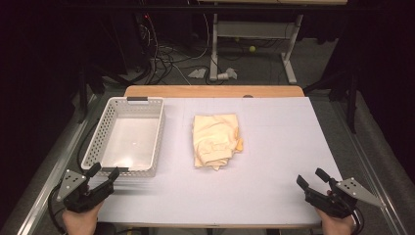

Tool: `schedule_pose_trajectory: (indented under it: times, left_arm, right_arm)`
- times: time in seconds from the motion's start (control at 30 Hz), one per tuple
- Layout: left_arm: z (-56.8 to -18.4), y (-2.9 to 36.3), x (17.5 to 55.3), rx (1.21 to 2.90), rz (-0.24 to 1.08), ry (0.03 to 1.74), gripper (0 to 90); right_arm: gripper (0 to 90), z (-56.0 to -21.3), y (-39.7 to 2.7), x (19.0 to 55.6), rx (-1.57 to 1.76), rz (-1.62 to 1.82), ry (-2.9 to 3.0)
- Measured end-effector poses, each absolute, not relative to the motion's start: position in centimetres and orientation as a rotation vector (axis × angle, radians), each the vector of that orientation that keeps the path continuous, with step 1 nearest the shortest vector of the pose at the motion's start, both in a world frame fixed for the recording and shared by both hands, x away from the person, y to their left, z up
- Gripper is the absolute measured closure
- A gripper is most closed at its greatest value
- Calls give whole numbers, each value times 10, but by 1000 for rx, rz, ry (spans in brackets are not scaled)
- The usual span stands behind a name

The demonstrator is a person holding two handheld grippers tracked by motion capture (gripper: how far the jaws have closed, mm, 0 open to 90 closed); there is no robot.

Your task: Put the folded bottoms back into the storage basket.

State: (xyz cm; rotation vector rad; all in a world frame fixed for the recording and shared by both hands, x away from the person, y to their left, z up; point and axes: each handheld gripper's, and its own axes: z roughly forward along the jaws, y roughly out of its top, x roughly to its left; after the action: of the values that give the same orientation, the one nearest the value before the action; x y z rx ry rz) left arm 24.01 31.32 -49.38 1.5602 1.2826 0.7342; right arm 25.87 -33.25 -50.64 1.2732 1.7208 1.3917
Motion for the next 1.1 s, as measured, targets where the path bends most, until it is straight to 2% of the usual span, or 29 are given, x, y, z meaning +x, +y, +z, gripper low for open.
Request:
schedule_pose_trajectory:
  times: [1.1]
  left_arm:
    - [-490, 304, 240, 1573, 776, 1253, 303]
  right_arm:
    - [237, -508, -328, 260, 1269, 1387, 1762]
